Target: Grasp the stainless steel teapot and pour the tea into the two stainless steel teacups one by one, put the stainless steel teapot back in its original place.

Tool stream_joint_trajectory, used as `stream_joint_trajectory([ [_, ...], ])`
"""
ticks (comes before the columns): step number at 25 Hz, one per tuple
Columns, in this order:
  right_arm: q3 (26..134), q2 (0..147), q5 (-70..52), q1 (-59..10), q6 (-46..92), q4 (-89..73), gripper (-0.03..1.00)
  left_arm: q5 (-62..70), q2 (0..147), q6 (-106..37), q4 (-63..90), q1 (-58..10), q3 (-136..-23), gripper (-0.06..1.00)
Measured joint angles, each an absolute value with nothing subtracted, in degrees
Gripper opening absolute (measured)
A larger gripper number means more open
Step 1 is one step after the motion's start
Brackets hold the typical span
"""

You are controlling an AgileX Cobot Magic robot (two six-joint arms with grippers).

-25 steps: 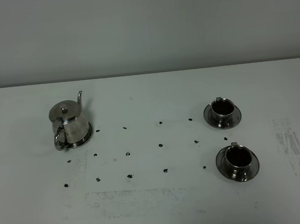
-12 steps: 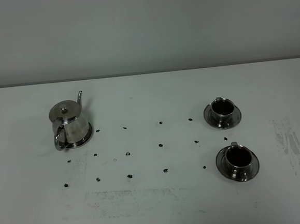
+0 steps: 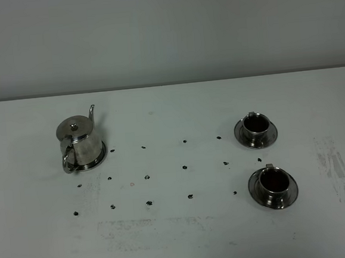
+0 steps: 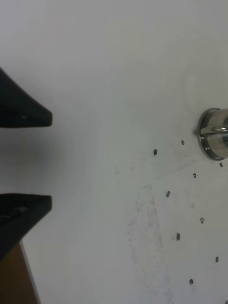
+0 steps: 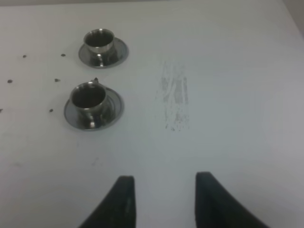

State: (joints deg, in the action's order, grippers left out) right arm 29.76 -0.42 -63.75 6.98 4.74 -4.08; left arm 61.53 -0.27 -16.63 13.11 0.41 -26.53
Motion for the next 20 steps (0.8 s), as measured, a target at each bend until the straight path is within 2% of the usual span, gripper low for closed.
stream_joint_trajectory([
  [20, 29.8, -0.4, -63.8, 5.8, 4.7, -4.1, 0.29, 61.5, -0.3, -16.6, 13.1, 0.4, -26.5, 0.36],
])
